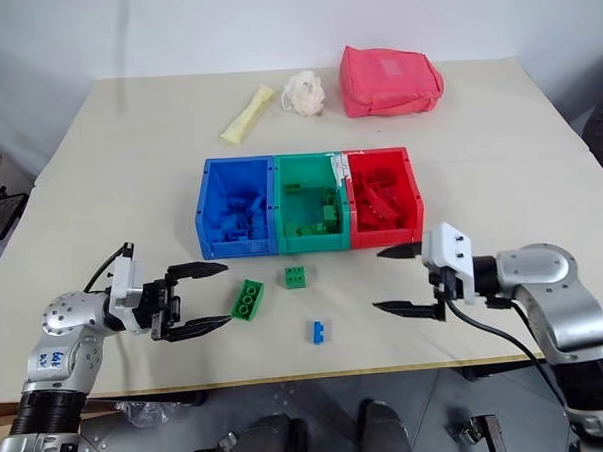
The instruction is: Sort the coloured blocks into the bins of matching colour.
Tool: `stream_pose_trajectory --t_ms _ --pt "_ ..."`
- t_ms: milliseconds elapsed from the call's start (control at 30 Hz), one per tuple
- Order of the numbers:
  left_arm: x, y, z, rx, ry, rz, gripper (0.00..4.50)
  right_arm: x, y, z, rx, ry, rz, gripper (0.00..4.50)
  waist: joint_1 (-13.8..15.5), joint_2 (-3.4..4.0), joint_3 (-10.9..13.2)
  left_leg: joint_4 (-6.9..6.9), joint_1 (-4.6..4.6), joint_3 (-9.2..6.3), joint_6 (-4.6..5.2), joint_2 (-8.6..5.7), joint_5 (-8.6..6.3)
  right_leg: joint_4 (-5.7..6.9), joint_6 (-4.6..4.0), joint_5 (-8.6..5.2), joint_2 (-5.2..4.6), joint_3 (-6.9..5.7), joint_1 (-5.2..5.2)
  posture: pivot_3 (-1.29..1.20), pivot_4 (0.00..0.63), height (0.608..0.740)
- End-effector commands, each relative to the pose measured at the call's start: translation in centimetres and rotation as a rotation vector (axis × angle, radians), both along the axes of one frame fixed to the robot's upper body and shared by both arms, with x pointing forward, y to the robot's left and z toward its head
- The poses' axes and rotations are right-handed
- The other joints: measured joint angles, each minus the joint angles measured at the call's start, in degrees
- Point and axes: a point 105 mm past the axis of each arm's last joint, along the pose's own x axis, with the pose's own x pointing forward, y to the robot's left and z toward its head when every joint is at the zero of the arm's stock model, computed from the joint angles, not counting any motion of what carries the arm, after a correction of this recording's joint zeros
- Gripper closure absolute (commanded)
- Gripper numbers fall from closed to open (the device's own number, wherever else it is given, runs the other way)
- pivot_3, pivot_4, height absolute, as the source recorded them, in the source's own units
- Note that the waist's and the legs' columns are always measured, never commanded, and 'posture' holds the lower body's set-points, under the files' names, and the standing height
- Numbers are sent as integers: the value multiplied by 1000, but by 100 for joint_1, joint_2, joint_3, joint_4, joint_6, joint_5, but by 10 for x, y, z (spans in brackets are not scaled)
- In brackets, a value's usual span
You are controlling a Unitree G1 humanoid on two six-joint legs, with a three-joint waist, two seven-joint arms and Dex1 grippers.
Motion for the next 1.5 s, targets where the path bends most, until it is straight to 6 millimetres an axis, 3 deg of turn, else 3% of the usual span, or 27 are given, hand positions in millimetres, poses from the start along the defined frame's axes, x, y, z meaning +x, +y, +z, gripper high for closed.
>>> stream_pose_trajectory --t_ms 33,267,433,733,867,1100,1400,1500 --pt "-2 7 1 23 -31 -23 0 -9 -19 11 -67 -48 17 15 26 -3 1 1 1 4 2 0 -1 -2 1 0 0 1 1 0 150 740" --pt "-5 11 -3 67 -70 -75 0 -9 -26 15 -81 -55 -5 15 24 -3 1 23 3 10 2 9 -2 -8 4 2 -9 7 8 0 150 740" --pt "-7 12 -5 91 -76 -94 0 -6 -19 17 -70 -62 2 15 45 -3 2 23 -2 1 0 7 -4 -9 4 2 -9 7 7 0 150 740" --pt "-14 7 -6 79 -72 -93 0 -2 39 10 -14 -55 73 15 20 -2 2 22 -3 -2 -8 15 -9 -7 2 1 -17 16 2 0 150 740" --pt "-23 5 -8 70 -57 -90 0 -2 75 -2 21 -34 112 15 22 -3 1 23 -4 -3 -9 15 -9 -8 2 1 -13 17 2 0 150 740" --pt "-36 3 -11 60 -29 -65 0 -4 112 -26 28 2 150 15 12 -3 1 26 -6 -7 -6 10 -11 -6 1 1 -12 31 2 0 150 740" --pt "-45 0 -11 53 -17 -40 0 1 123 -52 -15 19 137 15 3 -2 1 24 -4 -6 -10 13 -13 -1 -4 -2 -2 27 -1 0 150 740" --pt "-45 1 -11 53 -17 -31 0 1 123 -55 -12 19 138 585 -18 -2 1 23 -2 -6 -11 16 -13 -1 -5 -2 -1 26 0 0 150 740"
